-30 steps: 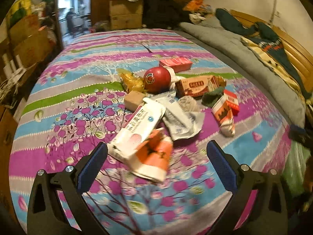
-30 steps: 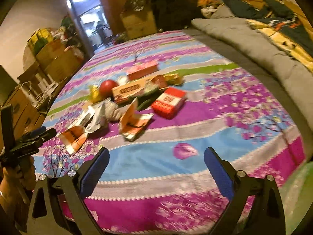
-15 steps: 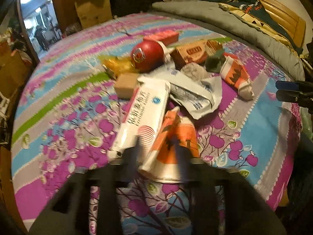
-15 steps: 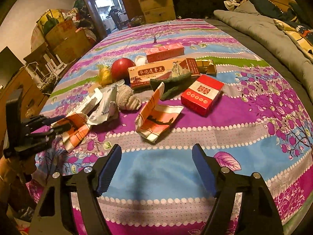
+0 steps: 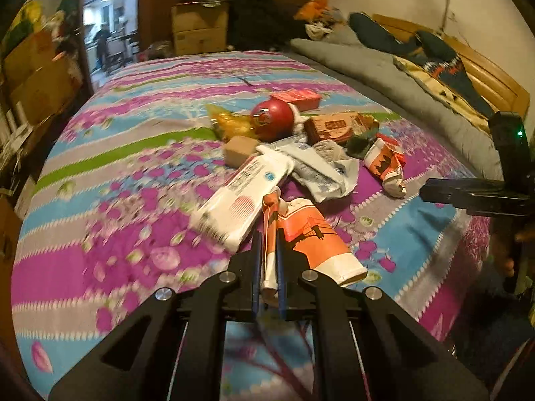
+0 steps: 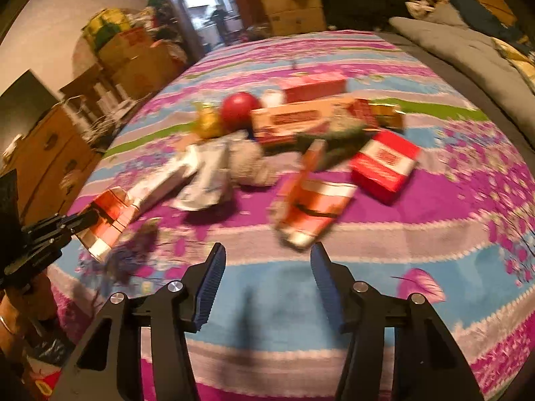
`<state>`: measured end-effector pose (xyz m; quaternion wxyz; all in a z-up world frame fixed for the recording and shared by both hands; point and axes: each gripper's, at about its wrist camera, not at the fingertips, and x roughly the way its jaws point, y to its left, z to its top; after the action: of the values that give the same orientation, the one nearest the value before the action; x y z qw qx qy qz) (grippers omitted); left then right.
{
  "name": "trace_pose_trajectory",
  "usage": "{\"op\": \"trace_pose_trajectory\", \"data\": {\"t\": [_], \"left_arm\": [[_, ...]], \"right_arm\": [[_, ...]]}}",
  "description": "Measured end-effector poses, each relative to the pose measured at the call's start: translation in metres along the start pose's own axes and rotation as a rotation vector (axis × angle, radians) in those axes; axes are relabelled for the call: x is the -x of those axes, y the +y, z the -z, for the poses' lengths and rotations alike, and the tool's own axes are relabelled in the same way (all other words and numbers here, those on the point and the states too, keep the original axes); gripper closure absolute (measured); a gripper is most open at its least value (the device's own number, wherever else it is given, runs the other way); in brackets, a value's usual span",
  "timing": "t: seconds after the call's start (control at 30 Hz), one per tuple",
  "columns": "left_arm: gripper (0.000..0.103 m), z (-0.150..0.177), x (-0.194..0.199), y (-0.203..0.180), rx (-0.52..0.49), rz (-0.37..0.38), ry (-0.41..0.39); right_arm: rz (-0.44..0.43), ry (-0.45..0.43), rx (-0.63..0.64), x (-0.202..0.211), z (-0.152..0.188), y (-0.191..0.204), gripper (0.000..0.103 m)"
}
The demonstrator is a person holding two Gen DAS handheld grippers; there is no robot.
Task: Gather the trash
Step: 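Grasp the orange-white paper bag with the left tool while the right tool grasps the white medicine box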
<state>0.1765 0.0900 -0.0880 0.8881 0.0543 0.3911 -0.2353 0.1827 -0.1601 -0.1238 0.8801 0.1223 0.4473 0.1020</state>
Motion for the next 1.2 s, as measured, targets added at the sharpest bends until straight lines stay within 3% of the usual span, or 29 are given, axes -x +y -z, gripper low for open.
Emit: {"op": "trace_pose_trajectory", "data": {"t": [0.1, 0.3, 0.37, 0.47, 0.73, 0.83, 1.03, 1.2], "left_arm": [[0.096, 0.011, 0.022, 0.014, 0.087, -0.018, -0.024], [0.096, 0.020, 0.058, 0.035, 0.165, -0.091, -0.069], [0.096, 0.023, 0.073, 0.042, 0.176, -0.112, -0.091], [0.096, 0.028, 0.086, 0.052, 0.192, -0.128, -0.110], [0.096, 0.042, 0.091, 0.070, 0.220, -0.162, -0.095], [0.096, 0.045, 0.095, 0.074, 0.233, -0.173, -0.101], [0.096, 0.042, 0.099, 0.074, 0.244, -0.198, -0.104], [0.096, 0.039, 0.103, 0.064, 0.215, -0.248, -0.094]], "right_arm": [[-0.112, 0.011, 0.022, -0.006, -0.010, 0.026, 0.049], [-0.346, 0.076, 0.017, -0.047, -0.042, 0.093, 0.052], [-0.345, 0.116, -0.027, -0.071, -0.048, 0.107, 0.058], [-0.326, 0.160, -0.104, -0.098, -0.048, 0.112, 0.059], [-0.275, 0.142, -0.213, -0.144, -0.052, 0.114, 0.059], [-0.259, 0.127, -0.223, -0.158, -0.052, 0.117, 0.066], [-0.290, 0.105, -0.325, -0.172, -0.058, 0.112, 0.068], [-0.327, 0.105, -0.278, -0.167, -0.064, 0.121, 0.085]]}}
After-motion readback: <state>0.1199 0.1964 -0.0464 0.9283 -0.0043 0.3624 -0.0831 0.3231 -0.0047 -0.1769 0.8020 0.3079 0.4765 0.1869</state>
